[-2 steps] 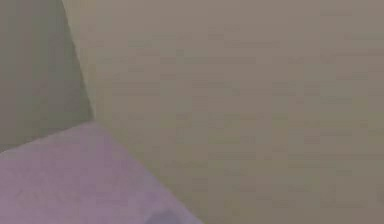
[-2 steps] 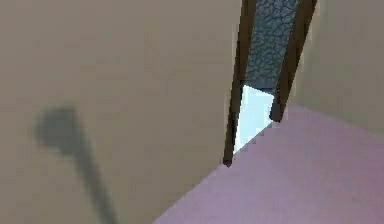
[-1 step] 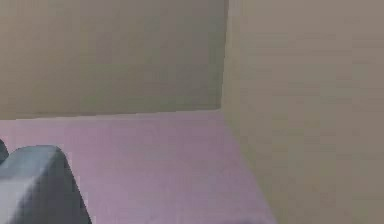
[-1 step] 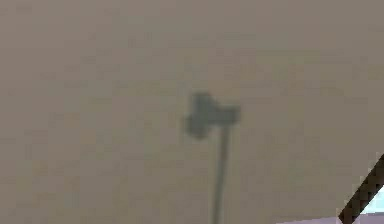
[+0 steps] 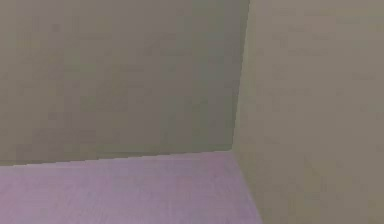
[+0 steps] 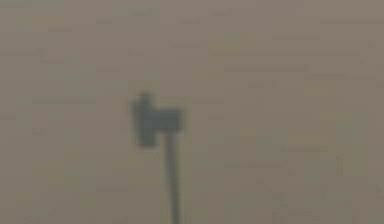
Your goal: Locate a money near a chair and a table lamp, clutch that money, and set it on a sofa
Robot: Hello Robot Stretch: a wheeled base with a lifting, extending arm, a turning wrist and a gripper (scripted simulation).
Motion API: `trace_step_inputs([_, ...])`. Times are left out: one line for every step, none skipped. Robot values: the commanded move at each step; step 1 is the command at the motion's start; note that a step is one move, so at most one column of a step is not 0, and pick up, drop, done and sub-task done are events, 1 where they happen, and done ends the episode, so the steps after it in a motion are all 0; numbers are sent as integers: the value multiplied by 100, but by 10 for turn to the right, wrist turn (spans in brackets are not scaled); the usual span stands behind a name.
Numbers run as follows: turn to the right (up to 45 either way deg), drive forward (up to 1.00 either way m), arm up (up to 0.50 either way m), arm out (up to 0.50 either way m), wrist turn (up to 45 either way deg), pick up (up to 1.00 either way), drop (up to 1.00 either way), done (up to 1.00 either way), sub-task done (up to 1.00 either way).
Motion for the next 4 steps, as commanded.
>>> trace_step_inputs([-60, 0, 0, 0, 0, 0, 0, 0, 0])
trace_step_inputs([0, 20, 0, 0, 0, 0, 0, 0, 0])
trace_step_inputs([-450, 0, 0, 0, 0, 0, 0, 0, 0])
trace_step_inputs([-120, 0, 0, 0, 0, 0, 0, 0, 0])
